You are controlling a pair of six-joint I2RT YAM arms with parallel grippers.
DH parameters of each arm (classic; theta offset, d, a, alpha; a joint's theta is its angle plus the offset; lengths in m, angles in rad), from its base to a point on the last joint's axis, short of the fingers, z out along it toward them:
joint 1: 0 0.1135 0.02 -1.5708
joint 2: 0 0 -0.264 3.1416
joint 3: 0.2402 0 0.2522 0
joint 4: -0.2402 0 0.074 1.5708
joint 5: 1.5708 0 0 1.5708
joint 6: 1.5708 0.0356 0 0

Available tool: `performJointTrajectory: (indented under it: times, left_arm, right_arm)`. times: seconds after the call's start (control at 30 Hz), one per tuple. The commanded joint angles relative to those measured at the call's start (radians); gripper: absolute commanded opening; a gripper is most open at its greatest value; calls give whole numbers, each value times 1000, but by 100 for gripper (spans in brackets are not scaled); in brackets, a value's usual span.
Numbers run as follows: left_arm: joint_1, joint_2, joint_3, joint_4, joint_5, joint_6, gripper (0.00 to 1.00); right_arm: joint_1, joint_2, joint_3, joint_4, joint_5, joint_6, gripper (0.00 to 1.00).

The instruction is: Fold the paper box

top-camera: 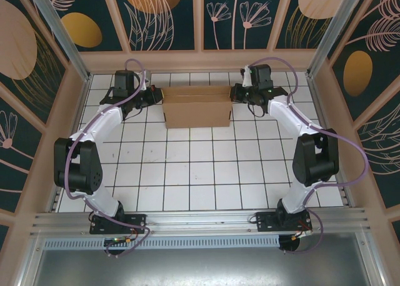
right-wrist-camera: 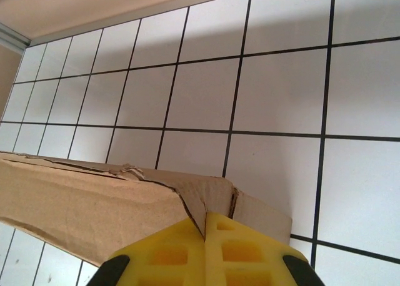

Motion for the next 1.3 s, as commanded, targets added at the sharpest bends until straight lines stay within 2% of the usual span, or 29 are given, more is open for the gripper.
performJointTrajectory:
  times: [0.0,0.17,0.47,0.83,1.27]
  left_arm:
    - [-11,-9,22,-29,32,7,0]
    - [-11,-11,50,-56,18,16,0]
    - [-11,-8,33,-60,34,1,0]
    - [-11,3,40,-155,-98,123,0]
    - [-11,-4,33,-167,-146,167,0]
  right_arm:
    - [18,-23,-55,-33,61,-55,0]
    - [33,-31,-67,-37,113,-98,0]
    - [47,-35,-67,-33,120,-112,0]
    - [55,-37,-61,-40,133,-132,0]
    - [63,-38,-66,-40,144,-158,0]
